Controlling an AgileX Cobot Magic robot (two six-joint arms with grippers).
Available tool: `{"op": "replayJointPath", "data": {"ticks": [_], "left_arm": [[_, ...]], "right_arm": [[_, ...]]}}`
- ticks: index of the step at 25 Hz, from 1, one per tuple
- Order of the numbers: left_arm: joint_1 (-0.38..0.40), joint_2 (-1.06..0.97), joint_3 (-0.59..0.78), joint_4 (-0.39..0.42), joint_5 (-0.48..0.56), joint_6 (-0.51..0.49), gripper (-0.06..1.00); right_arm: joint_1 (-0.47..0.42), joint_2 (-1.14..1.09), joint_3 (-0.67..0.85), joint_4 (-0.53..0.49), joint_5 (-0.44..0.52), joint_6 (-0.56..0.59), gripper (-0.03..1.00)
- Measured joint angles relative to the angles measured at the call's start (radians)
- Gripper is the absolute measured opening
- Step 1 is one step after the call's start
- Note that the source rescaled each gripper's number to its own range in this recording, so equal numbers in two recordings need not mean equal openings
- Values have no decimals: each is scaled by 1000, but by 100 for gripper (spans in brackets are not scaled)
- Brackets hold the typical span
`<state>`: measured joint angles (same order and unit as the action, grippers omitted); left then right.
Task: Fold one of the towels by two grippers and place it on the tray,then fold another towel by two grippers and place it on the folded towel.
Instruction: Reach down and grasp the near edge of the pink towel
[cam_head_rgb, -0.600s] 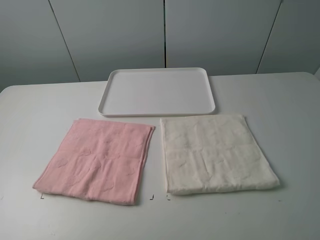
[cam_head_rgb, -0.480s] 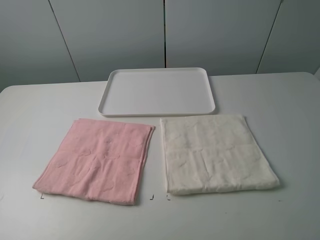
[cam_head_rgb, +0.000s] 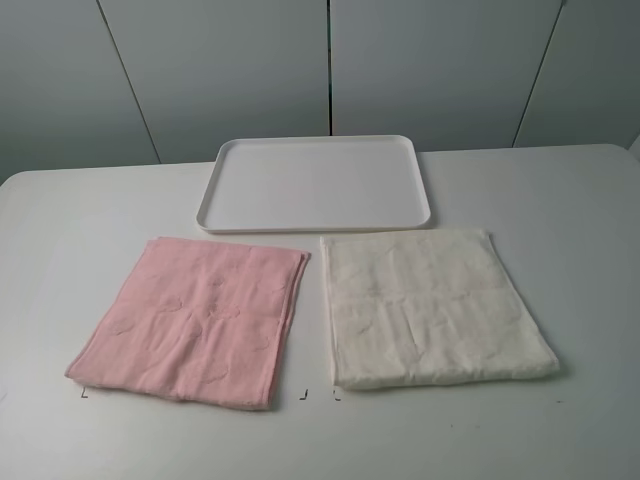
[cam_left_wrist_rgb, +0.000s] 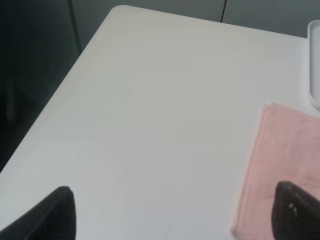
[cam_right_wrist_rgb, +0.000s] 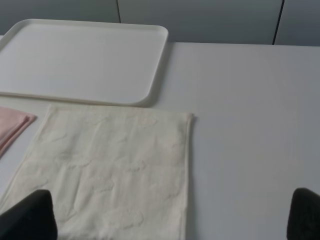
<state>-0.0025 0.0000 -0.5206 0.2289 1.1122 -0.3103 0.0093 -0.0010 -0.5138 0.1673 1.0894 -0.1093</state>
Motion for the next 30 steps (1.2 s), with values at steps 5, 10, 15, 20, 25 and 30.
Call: {"op": "replayJointPath", "data": {"ticks": [5, 10, 15, 20, 25, 30], "left_arm": [[0, 0, 0, 0, 0, 0, 100], [0, 0, 0, 0, 0, 0, 100], [0, 0, 0, 0, 0, 0, 100], [0, 0, 0, 0, 0, 0, 100], [0, 0, 0, 0, 0, 0, 100], [0, 0, 0, 0, 0, 0, 100]], "right_arm": [[0, 0, 0, 0, 0, 0, 100], [0, 0, 0, 0, 0, 0, 100], [0, 0, 0, 0, 0, 0, 100], [0, 0, 0, 0, 0, 0, 100], [0, 0, 0, 0, 0, 0, 100], [0, 0, 0, 0, 0, 0, 100]]}}
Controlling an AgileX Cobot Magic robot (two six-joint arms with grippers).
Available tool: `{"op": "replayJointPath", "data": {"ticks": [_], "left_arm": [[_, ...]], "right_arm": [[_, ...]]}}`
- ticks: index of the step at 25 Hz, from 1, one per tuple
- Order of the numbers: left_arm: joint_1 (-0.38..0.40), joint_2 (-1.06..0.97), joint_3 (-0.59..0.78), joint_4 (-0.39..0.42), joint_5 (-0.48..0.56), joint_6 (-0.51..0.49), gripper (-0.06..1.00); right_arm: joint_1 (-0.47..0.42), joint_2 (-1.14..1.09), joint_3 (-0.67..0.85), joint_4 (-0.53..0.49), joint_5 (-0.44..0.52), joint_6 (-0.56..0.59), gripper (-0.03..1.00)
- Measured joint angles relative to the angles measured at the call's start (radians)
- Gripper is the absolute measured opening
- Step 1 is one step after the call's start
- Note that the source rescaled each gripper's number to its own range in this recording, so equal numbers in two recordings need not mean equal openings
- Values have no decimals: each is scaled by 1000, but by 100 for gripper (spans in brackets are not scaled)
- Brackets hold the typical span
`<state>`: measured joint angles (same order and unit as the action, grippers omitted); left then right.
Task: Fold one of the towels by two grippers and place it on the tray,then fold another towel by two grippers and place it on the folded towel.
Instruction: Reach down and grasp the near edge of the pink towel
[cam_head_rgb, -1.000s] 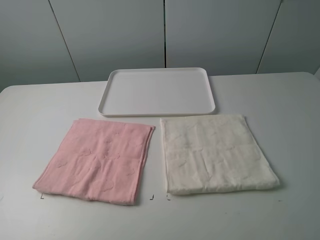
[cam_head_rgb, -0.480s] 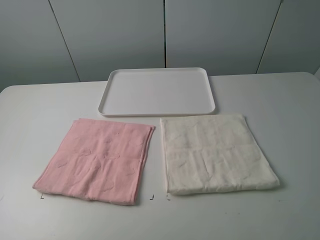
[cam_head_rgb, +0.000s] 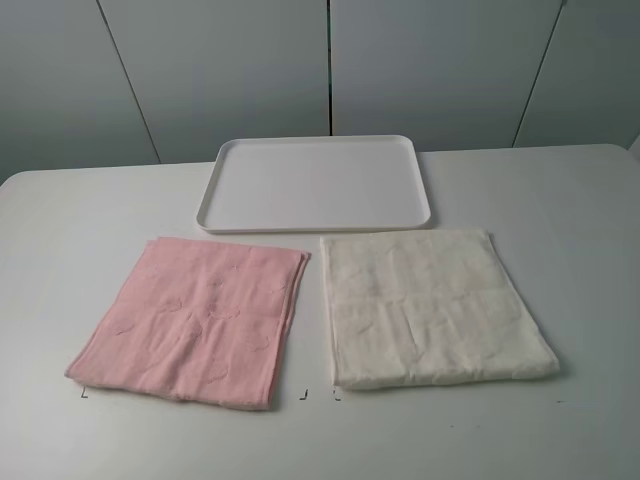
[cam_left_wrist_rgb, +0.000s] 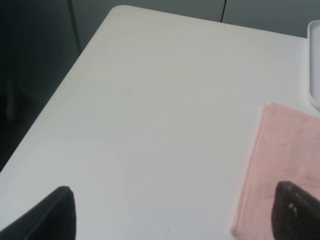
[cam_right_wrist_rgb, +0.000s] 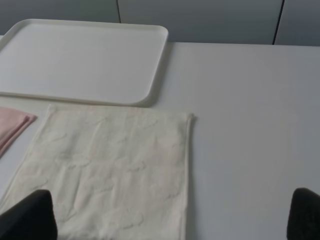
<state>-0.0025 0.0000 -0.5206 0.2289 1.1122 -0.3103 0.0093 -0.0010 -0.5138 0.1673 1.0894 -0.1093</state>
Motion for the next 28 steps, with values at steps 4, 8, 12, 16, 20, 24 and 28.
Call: {"op": "replayJointPath", "data": {"ticks": [4, 8, 12, 16, 20, 24, 28], "left_arm": [[0, 0, 0, 0, 0, 0, 100], [0, 0, 0, 0, 0, 0, 100], [0, 0, 0, 0, 0, 2, 100], [0, 0, 0, 0, -6, 37, 100], [0, 0, 0, -13, -15, 73, 100], [0, 17, -14, -45, -22, 128, 100], [0, 113, -105, -74, -37, 256, 100]], "right_arm": [[0, 0, 0, 0, 0, 0, 100], [0, 0, 0, 0, 0, 0, 100], [0, 0, 0, 3, 0, 0, 100], [0, 0, 0, 3, 0, 2, 100], [0, 0, 0, 6, 0, 9, 100], [0, 0, -16, 18, 8, 21, 100], [0, 86, -55, 82, 20, 23, 100]]}}
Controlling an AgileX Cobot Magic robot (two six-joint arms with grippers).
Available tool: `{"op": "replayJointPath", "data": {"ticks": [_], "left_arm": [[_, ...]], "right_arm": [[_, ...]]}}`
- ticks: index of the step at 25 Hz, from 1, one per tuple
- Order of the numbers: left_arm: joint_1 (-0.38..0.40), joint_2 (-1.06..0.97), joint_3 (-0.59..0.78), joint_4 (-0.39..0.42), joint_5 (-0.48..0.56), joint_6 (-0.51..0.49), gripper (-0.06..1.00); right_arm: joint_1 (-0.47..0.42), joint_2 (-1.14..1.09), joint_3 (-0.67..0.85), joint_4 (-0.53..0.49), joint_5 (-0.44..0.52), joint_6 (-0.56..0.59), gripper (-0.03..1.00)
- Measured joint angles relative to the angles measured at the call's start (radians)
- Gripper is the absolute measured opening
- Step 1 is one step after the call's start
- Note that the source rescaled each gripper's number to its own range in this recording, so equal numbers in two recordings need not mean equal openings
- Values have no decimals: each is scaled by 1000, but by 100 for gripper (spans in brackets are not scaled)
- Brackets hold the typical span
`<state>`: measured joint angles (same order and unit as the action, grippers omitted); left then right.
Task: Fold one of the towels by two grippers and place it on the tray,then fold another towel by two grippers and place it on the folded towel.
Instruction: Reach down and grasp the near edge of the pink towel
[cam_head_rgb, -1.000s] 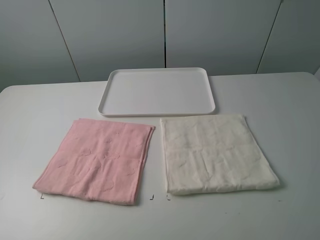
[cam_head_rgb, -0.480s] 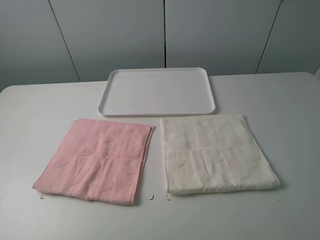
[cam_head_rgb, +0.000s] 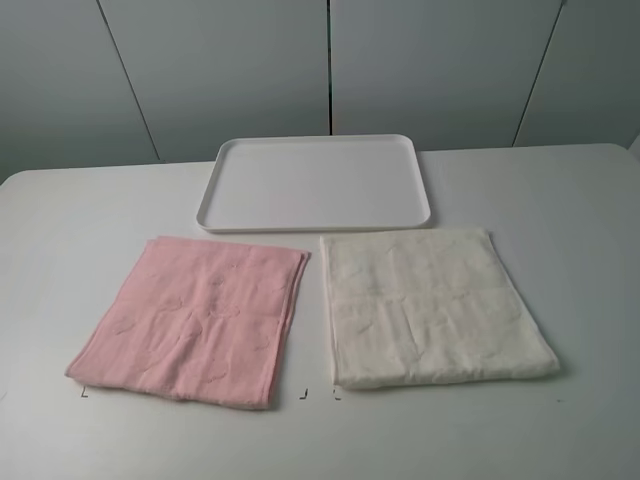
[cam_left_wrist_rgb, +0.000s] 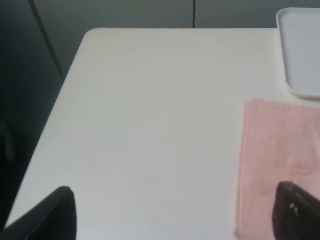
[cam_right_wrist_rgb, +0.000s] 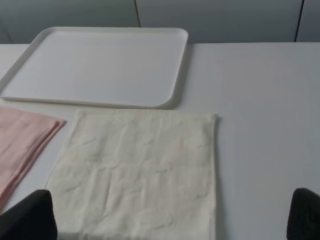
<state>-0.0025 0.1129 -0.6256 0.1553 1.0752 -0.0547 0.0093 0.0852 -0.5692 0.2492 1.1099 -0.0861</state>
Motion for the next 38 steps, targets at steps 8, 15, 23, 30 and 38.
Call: {"op": "replayJointPath", "data": {"ticks": [8, 15, 23, 30, 38], "left_arm": [[0, 370, -249, -20, 47, 310, 100], [0, 711, -290, -42, 4, 769, 100], [-33, 1027, -279, -70, -45, 1196, 100], [-119, 1270, -227, -80, -83, 1386, 100], [-121, 1384, -86, -96, -290, 1556, 100]], "right_arm": [[0, 339, -86, 88, -7, -193, 100], [0, 601, -102, 325, -98, -482, 100], [0, 815, -102, 551, -141, -756, 100], [77, 852, -102, 551, -205, -816, 100], [148, 852, -102, 512, -222, -818, 100]]}}
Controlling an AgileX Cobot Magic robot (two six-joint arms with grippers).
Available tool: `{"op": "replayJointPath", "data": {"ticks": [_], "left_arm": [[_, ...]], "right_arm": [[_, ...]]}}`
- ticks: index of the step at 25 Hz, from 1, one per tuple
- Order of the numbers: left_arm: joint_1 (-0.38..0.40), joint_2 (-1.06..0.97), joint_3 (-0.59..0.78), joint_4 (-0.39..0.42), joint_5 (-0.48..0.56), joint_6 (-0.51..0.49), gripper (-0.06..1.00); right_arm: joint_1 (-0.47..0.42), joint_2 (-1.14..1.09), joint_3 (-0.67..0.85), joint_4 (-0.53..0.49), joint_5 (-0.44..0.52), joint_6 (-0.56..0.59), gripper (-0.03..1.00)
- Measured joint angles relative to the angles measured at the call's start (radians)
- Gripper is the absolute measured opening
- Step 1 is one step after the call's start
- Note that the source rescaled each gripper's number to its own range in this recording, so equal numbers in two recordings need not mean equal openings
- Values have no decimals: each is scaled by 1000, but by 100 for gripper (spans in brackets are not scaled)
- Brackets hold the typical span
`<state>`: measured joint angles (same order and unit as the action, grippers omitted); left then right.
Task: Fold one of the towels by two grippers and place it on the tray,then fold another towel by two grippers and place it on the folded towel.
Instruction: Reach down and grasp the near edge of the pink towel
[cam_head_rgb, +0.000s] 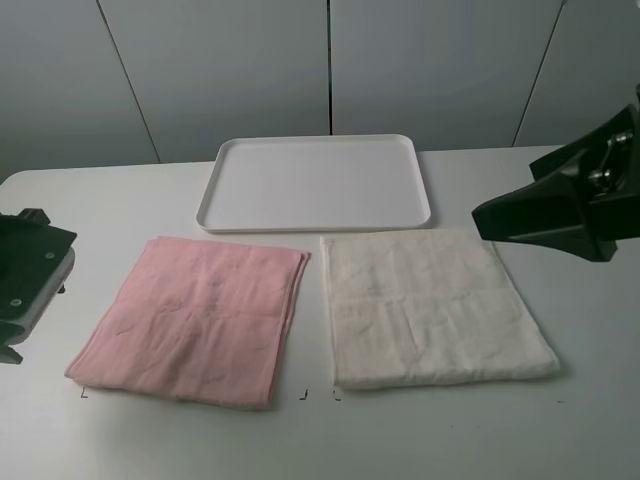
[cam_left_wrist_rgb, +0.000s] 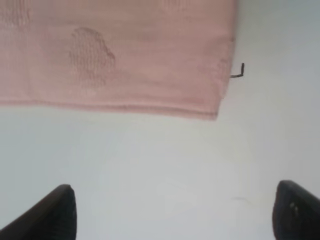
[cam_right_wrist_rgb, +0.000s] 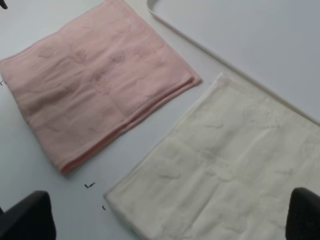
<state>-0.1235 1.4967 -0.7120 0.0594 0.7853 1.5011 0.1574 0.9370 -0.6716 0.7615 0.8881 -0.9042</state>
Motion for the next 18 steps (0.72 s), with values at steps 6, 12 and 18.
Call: {"op": "replayJointPath", "data": {"ticks": [6, 12, 18], "left_arm": [[0, 74, 65, -42, -59, 109, 100], [0, 125, 70, -70, -104, 162, 100], [0, 214, 70, -73, -155, 169, 100]], "right_arm": [[2, 24, 0, -14, -19, 2, 100], [2, 99, 0, -14, -23, 2, 100], [2, 163, 0, 5, -31, -4, 100]]}}
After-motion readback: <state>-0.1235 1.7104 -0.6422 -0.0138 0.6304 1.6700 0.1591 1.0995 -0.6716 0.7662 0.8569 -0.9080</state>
